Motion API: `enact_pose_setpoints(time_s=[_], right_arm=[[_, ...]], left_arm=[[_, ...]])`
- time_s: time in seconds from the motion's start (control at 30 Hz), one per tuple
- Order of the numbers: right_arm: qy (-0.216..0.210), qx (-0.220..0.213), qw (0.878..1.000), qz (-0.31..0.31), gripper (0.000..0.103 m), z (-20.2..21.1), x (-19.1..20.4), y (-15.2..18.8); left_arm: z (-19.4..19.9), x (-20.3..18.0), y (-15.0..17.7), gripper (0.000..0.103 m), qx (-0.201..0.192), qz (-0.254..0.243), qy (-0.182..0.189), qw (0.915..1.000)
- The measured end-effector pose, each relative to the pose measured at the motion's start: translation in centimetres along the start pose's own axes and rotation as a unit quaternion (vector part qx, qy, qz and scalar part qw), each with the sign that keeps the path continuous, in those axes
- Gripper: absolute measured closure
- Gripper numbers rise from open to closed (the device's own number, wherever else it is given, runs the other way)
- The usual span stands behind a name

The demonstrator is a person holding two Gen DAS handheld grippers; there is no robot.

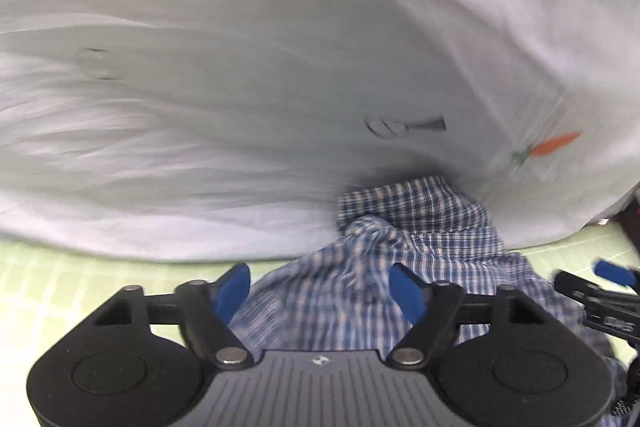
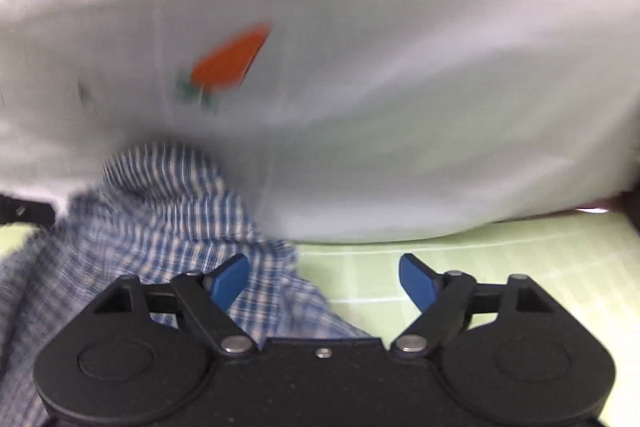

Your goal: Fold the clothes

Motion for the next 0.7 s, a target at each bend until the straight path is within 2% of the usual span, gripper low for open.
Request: enact_pose_setpoints(time_s=[0.1, 0.2, 0.3, 0.4, 0.53, 0.6, 0.67, 0.7], right_arm=[[0.021, 0.02, 0.999, -0.015, 0.015, 5.0, -2.9, 1.6], [0.06, 0.067, 0.996, -0.016, 0.015, 10.1, -5.5, 5.4], [0.1, 0.114, 0.988, -0.019, 0.015, 15.1, -8.3, 9.2], [0.129, 0.141, 0.981, -0.041, 0.015, 19.4, -10.8, 13.4], [0.153, 0.157, 0.973, -0.071, 0.015, 23.9, -13.0, 17.5], [0.153, 0.15, 0.974, -0.078, 0.017, 25.3, -13.3, 18.6], [0.141, 0.138, 0.977, -0.076, 0.023, 26.6, -13.3, 19.5], [0.133, 0.133, 0.979, -0.074, 0.031, 26.9, -13.2, 19.7]], left_arm=[[4.8, 1.3, 3.4, 0.022, 0.027, 0.016, -0.013, 0.9994], [9.8, 2.5, 7.9, 0.022, 0.073, 0.032, -0.036, 0.9962], [14.2, 3.2, 13.3, 0.022, 0.125, 0.081, -0.046, 0.9879], [17.9, 3.1, 17.5, 0.022, 0.158, 0.114, -0.037, 0.9802], [21.1, 3.0, 22.1, 0.022, 0.181, 0.121, -0.038, 0.9753], [21.7, 2.8, 23.6, 0.024, 0.179, 0.111, -0.036, 0.9769], [22.0, 2.7, 24.5, 0.034, 0.172, 0.094, -0.045, 0.9796], [22.3, 2.5, 24.7, 0.039, 0.165, 0.076, -0.05, 0.9821]])
Point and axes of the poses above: each gripper's, at about its wrist camera, not at the fingertips, and z roughly against the way its jaws point, x to its left, y to its underside, the point moved 5 cm from there along -z, roughly the way its jaws point, and after that the axes turned 15 degrees about -z, right-handed, at the moved point
